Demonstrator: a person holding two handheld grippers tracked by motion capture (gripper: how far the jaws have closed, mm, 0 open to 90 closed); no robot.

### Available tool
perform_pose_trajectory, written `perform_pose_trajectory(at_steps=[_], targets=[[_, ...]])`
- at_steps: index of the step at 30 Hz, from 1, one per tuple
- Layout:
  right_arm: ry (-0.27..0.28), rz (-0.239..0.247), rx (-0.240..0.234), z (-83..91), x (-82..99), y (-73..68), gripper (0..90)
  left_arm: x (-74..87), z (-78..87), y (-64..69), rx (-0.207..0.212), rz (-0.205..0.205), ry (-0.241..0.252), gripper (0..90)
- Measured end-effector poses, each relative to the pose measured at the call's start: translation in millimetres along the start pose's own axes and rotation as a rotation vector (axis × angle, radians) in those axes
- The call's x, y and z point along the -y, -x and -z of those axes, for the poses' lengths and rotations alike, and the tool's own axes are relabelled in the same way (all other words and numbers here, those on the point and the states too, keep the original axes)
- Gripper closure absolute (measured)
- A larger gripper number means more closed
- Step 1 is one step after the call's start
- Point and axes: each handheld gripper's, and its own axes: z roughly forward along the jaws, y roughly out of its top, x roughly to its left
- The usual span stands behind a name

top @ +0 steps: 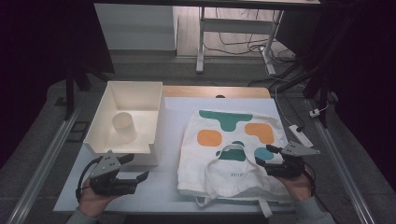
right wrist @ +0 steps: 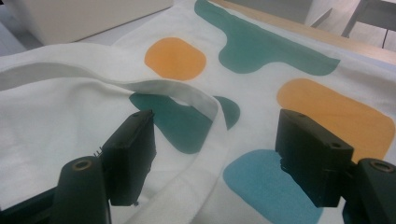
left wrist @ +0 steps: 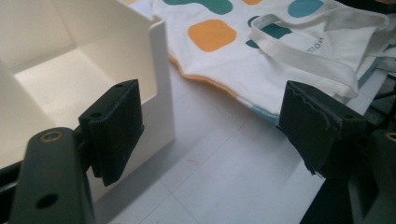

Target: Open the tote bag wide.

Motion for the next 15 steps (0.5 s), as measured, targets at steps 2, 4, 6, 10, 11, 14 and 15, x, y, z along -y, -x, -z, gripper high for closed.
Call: perform_pose_trajectory(at_steps=[2, 4, 6, 10, 11, 14, 15], targets=[[0.001, 0.001, 0.0, -0.1, -0.2, -0.1, 28.7, -2.6, -2.2, 4.8, 0.009, -0.017, -0.003, 22.4], [0.001, 0.0, 0.0, -0.2, -0.3, -0.3, 28.7, -5.0, -5.1, 10.0, 0.023, -0.033, -0.006, 22.5], [0.001, -0.002, -0.002, -0.3, -0.3, -0.3, 28.8, -7.6, -8.7, 15.1, 0.037, -0.05, -0.012, 22.6], [0.001, -0.002, -0.006, -1.0, -0.4, -0.8, 28.8, -13.5, -14.7, 23.1, 0.057, -0.081, -0.028, 23.1], [-0.001, -0.003, -0.007, -1.1, -0.5, -1.1, 28.8, -14.9, -15.9, 24.6, 0.065, -0.082, -0.029, 23.2], [0.0, -0.005, -0.013, -2.0, -0.1, -1.1, 28.9, -17.1, -21.3, 29.0, 0.084, -0.098, -0.041, 23.8], [0.0, -0.006, -0.015, -2.3, 0.0, -1.2, 28.9, -17.6, -23.7, 30.4, 0.091, -0.103, -0.047, 23.8]])
